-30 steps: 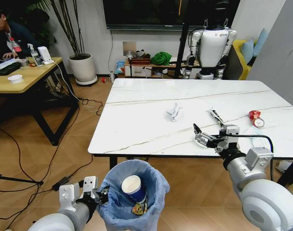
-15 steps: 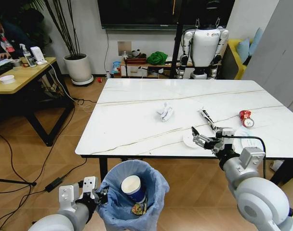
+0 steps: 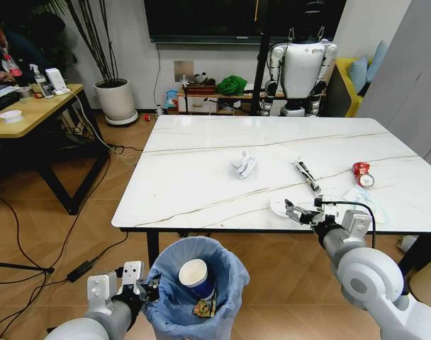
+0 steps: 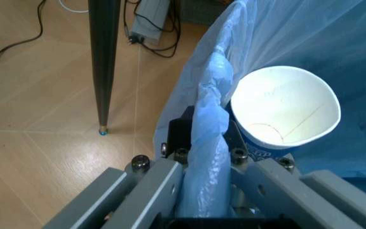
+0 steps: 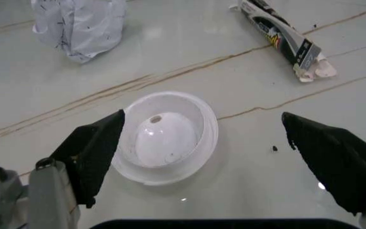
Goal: Pick up the trash bin and place the trash from the table into it.
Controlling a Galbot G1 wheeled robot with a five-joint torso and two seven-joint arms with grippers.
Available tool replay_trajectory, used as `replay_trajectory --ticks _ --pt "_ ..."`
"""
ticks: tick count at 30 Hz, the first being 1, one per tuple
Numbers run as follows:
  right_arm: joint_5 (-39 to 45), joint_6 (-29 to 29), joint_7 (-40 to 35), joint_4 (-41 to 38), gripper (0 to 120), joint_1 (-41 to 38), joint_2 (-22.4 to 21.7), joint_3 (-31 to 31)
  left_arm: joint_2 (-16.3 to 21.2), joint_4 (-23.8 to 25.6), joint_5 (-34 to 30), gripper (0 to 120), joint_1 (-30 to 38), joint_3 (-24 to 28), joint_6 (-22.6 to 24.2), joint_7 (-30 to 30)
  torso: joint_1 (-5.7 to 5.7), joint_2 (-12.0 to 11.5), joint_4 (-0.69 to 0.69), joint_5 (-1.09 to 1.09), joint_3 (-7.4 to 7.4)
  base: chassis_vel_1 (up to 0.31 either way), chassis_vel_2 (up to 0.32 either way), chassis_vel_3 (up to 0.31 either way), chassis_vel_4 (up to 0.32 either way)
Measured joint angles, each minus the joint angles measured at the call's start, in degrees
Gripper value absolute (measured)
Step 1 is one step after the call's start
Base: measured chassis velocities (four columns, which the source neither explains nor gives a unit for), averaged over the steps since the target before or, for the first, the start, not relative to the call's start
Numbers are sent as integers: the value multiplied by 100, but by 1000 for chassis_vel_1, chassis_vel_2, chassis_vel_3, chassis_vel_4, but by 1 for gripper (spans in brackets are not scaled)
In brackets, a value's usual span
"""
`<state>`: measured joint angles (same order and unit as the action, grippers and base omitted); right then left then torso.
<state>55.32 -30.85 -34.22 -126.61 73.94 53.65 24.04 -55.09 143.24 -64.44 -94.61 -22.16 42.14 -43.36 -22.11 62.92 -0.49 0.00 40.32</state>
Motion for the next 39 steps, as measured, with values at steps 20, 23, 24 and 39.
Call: replay_trajectory --ticks 20,23,24,39 --pt "-20 -11 -63 370 60 -215 -73 -315 -50 0 82 0 72 46 0 54 0 1 0 0 0 0 0 0 0" --pt "-16 -20 -68 376 48 -195 -78 -315 -59 0 97 0 86 59 0 63 0 1 0 0 0 0 0 0 0" --pt "-13 -28 -70 376 44 -190 -78 -315 -59 0 98 0 91 59 0 64 0 1 0 0 0 0 0 0 0" --pt "-8 -82 -80 385 23 -168 -134 -406 -84 0 104 0 130 67 0 69 0 1 0 0 0 0 0 0 0"
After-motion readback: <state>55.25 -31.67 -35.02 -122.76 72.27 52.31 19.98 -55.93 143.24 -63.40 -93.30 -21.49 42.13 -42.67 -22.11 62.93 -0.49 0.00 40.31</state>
